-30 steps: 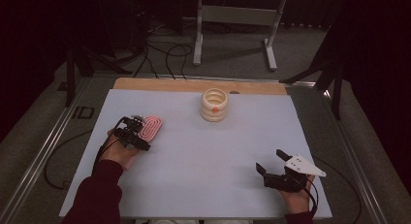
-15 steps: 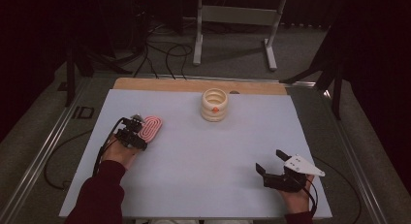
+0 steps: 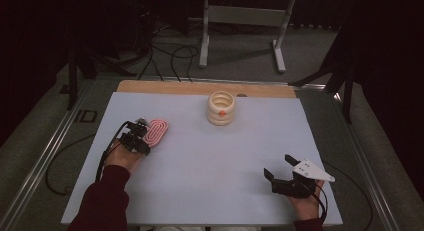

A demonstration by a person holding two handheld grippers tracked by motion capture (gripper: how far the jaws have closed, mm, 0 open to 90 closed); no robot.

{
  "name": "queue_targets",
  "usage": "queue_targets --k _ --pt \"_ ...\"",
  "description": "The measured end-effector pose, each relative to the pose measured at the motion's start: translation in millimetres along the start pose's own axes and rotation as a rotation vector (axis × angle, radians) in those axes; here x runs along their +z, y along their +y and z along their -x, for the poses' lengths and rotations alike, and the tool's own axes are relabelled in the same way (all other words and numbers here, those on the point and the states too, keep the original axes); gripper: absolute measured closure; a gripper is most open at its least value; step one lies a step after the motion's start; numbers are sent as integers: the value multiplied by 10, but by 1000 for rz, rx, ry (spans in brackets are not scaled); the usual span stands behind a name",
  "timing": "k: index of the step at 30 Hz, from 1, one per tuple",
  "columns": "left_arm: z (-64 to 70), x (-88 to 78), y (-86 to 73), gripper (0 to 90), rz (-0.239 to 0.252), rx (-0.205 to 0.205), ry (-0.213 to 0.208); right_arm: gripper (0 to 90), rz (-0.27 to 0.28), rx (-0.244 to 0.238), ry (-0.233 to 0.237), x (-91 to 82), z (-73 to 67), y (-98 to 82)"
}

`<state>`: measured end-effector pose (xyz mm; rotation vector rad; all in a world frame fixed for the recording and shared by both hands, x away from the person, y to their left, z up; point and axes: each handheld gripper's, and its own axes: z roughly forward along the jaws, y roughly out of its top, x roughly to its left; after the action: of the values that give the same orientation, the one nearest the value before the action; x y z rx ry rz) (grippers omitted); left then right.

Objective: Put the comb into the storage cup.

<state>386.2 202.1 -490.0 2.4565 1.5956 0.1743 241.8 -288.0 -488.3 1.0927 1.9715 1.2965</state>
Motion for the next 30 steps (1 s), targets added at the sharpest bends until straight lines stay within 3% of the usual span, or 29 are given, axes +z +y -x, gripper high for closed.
queue_targets --k 14,27,30 --pt "-5 -18 -19 698 45 4 3 84 -2 -3 1 3 0 -3" --pt "2 -164 -61 699 127 11 -20 84 -5 -3 3 5 -2 -4" --pt "22 -204 -81 698 153 19 -9 84 -4 -3 3 6 0 -5"
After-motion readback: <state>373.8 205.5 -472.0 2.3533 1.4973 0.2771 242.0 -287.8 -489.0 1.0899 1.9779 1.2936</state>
